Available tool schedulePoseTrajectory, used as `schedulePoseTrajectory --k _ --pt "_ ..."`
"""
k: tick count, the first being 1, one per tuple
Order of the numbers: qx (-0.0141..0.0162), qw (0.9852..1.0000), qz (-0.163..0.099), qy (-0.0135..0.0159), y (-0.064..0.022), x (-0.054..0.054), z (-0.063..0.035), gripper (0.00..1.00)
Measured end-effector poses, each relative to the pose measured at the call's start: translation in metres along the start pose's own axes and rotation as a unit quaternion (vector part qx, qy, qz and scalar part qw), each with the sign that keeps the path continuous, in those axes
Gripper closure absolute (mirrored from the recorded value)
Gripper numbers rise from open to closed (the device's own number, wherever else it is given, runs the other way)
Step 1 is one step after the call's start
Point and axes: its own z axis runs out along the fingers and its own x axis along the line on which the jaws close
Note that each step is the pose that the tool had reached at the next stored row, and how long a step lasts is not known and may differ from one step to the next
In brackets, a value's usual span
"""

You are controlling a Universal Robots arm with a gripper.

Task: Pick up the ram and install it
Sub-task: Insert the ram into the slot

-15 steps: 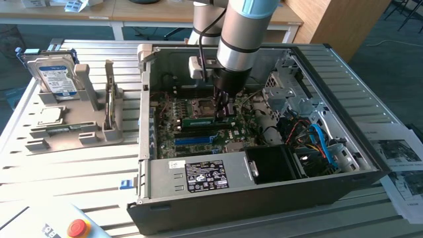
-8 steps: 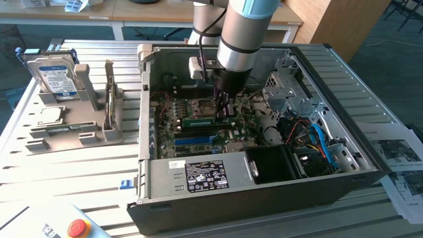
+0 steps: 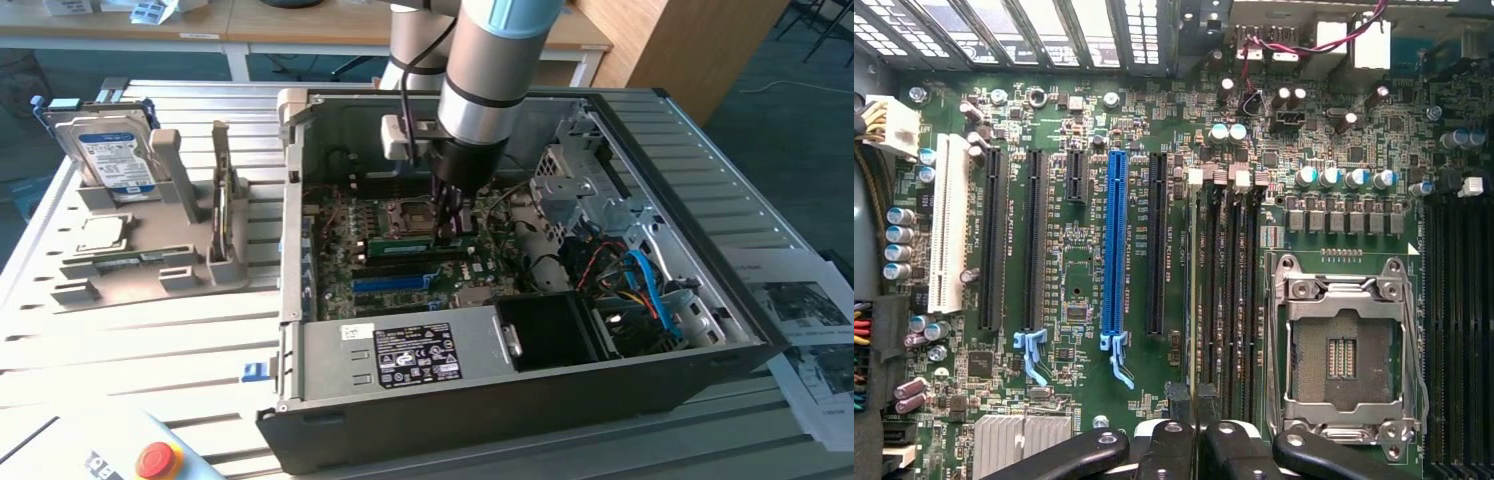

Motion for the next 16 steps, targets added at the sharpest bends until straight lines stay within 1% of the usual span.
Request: schedulePoseTrajectory --k 2,10,13,16 --pt "0.0009 1.0 0.0 0.0 0.0001 0.0 0.0 0.88" --pt "0.0017 1.0 0.0 0.0 0.0005 0.0 0.0 0.88" --pt "0.0047 1.0 0.0 0.0 0.0012 0.0 0.0 0.88" --pt "0.0092 1.0 0.0 0.0 0.0025 0.0 0.0001 0.88"
